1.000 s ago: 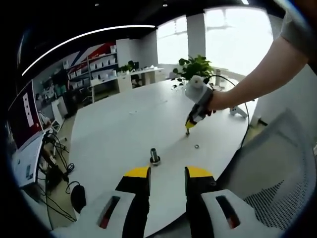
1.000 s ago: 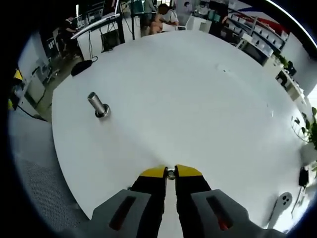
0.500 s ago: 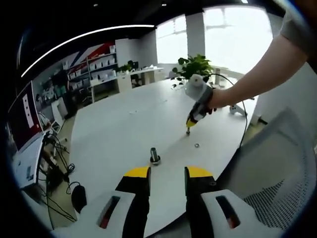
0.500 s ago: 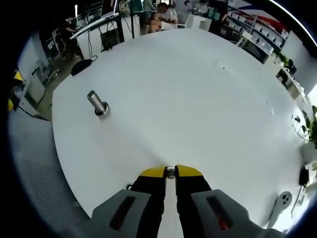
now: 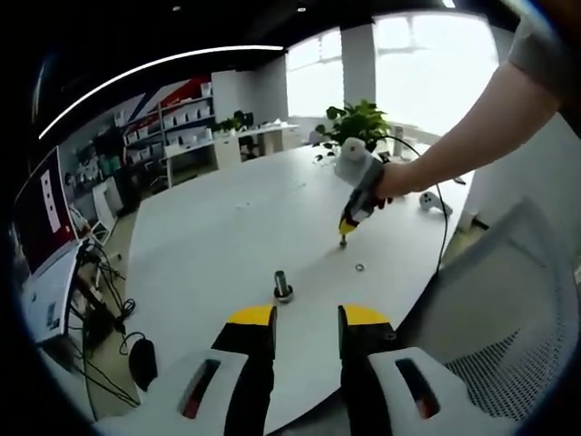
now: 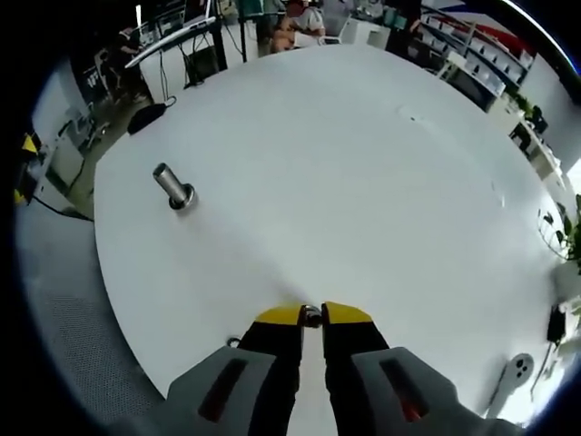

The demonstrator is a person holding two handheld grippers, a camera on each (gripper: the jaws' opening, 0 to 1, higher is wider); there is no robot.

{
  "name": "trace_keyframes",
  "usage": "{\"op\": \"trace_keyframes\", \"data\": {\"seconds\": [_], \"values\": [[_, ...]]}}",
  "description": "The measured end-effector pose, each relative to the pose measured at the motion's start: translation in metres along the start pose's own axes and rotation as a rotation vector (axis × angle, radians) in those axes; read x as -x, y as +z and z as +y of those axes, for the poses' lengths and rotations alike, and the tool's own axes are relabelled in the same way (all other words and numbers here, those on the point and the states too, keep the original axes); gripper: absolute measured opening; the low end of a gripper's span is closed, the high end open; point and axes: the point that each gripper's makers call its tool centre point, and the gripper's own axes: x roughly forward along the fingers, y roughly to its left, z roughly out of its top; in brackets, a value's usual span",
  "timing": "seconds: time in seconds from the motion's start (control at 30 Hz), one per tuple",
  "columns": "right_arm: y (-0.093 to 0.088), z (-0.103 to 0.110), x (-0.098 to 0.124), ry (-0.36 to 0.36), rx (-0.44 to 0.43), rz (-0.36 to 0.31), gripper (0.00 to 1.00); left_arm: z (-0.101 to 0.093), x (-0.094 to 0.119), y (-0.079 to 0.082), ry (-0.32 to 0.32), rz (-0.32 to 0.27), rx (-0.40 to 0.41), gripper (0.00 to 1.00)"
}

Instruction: Place the washer onto the threaded stud by aligning its center hole with the stud, sliding it down to the base, and recovering from edge contact or off-axis alignment until the washer reaches the visible bottom stop.

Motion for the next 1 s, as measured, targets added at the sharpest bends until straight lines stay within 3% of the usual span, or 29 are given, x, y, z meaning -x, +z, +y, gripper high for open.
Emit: {"op": "trace_keyframes", "data": {"seconds": [0.7,1.0], "values": [[-0.001,0.0,0.004,-0.004,0.038,0.009,0.16,-0.001,-0.001,-0.001,-0.006,0.002,0.008,0.25],[-0.017,-0.005,0.013,-0.015,0.047,0.028,0.19,-0.002,-0.001,-0.001,-0.014,0.003,0.015,0.25]]}}
